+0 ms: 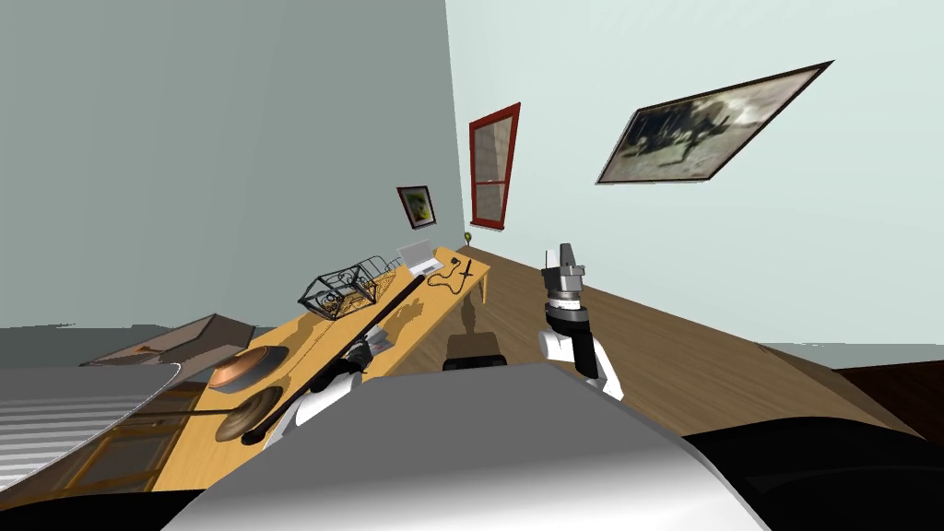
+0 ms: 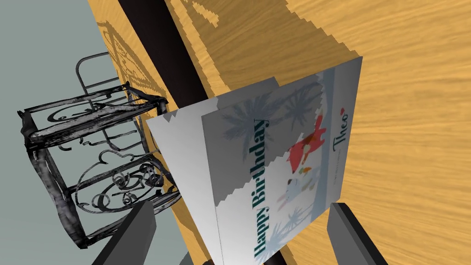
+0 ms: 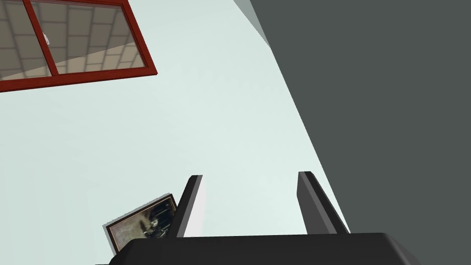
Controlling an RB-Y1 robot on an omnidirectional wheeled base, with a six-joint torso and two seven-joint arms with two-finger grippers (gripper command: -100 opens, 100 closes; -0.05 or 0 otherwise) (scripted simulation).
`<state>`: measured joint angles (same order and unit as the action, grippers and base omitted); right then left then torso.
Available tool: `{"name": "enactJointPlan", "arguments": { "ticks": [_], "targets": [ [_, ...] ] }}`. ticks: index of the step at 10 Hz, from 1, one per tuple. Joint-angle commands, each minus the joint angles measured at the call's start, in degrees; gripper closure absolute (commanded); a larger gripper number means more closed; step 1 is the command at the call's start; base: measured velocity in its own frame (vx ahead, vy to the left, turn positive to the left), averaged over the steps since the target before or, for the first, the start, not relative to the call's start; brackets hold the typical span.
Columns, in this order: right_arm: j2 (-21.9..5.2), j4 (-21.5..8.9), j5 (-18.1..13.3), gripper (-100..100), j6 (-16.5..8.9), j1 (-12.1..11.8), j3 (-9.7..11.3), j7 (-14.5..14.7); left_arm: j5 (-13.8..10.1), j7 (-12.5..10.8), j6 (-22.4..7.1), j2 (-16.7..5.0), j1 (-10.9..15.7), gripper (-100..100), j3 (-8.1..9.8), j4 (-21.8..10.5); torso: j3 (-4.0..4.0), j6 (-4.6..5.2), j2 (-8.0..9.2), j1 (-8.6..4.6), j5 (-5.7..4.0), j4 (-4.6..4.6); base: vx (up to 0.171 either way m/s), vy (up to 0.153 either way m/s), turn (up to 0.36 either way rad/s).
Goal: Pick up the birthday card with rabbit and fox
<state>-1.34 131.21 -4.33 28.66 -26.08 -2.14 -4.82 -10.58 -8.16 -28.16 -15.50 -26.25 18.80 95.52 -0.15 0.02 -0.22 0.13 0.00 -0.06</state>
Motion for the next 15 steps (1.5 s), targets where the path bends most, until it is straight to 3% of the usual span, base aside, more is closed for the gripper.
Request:
{"name": "enactJointPlan", "arguments": {
  "ticks": [1, 2, 4, 5, 6, 8, 9, 11, 12, 13, 15],
  "targets": [
    [0.00, 0.00, 0.00, 0, 0.00, 0.00, 0.00, 0.00, 0.00, 0.00, 0.00, 0.00, 0.00, 0, 0.00, 0.00, 0.00, 0.00, 0.00, 0.00, 0.00, 0.00, 0.006, 0.001, 0.000],
    [0.00, 0.00, 0.00, 0, 0.00, 0.00, 0.00, 0.00, -2.86, 2.86, 1.88, -2.87, 2.87, -100, -2.87, -2.85, 0.06, 0.00, 0.09, -0.01, 0.00, 0.02, 0.048, -0.039, 0.327],
    [0.01, 0.00, 0.00, 0, 0.00, 0.00, 0.00, 0.00, -5.32, 2.93, 1.88, -2.96, 3.02, -100, -3.85, -3.53, -0.03, 0.01, -0.06, -0.22, -0.04, -0.01, 0.044, -0.045, 0.094],
    [0.00, 0.00, 0.00, 0, 0.00, 0.00, 0.01, 0.00, -7.06, 5.73, 3.75, -5.28, 5.54, -100, -6.51, -5.85, 0.00, 0.02, 0.00, -0.14, -0.03, 0.00, 0.045, -0.029, 0.317],
    [0.00, 0.00, 0.00, 0, 0.00, -0.01, -0.01, 0.00, -8.84, 5.86, 3.75, -5.92, 6.03, -100, -7.70, -6.95, -0.01, -0.05, -0.04, -0.13, -0.03, 0.00, 0.051, -0.039, 0.199],
    [0.00, 0.00, 0.00, 0, 0.00, 0.01, 0.00, 0.00, -10.65, 5.86, 3.75, -5.92, 6.03, -100, -7.70, -7.07, 0.01, 0.02, 0.01, -0.09, -0.02, 0.00, 0.015, -0.014, -0.029],
    [0.00, 0.00, 0.00, 0, 0.00, 0.01, 0.00, 0.00, -13.01, 8.74, 5.61, -8.66, 8.67, -100, -10.51, -9.69, 0.06, 0.01, 0.10, -0.03, -0.01, 0.02, 0.042, -0.043, 0.328],
    [0.00, 0.00, 0.00, 0, 0.00, 0.00, 0.00, 0.00, -15.97, 8.79, 5.61, -8.87, 9.05, -100, -11.54, -10.62, -0.02, 0.01, -0.04, -0.18, -0.04, -0.01, 0.036, -0.040, 0.095],
    [0.00, 0.00, 0.00, 0, 0.00, 0.01, 0.00, 0.00, -18.13, 11.59, 7.48, -11.83, 11.75, -100, -14.23, -13.47, 0.02, 0.02, 0.03, -0.10, -0.03, 0.01, 0.042, -0.031, 0.271],
    [0.00, 0.00, 0.00, 0, 0.00, -0.01, 0.00, 0.00, -19.37, 11.72, 7.48, -11.83, 12.06, -100, -15.39, -14.16, -0.01, -0.03, -0.03, -0.11, -0.02, 0.00, 0.044, -0.044, 0.232],
    [0.00, 0.00, 0.00, 0, 0.00, 0.01, 0.01, 0.00, -21.30, 11.72, 7.48, -11.83, 12.06, -100, -15.39, -14.16, 0.02, 0.02, 0.03, -0.10, -0.03, 0.01, 0.013, -0.017, -0.018]
  ]
}}
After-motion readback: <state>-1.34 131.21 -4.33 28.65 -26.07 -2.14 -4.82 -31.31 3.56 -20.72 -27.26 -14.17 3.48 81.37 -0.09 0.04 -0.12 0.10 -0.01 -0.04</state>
